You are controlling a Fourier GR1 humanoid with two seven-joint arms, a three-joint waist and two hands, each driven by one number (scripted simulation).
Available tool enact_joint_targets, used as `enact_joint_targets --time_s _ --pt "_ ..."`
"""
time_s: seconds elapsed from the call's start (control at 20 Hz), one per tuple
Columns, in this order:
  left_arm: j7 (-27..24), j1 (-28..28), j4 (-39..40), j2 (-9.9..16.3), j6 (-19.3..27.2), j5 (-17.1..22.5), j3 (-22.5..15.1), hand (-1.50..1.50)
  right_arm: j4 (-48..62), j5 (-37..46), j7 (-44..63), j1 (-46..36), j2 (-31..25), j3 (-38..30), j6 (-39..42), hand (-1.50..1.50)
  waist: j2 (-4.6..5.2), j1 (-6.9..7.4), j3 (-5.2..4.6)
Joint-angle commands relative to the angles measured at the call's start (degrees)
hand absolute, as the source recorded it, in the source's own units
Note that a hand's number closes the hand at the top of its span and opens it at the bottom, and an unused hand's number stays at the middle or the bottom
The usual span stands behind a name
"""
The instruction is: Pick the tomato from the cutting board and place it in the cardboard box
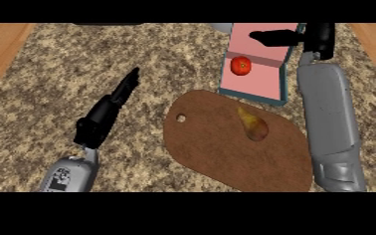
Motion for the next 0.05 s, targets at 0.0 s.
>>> enact_joint_targets --time_s 0.0 --pt "1.5 2.7 -2.4 -0.3 0.7 -1.3 -1.3 0.00 -4.1 -9.0 -4.3 3.4 -0.9 -5.6 0.0 -1.50 -0.27 -0.12 0.00"
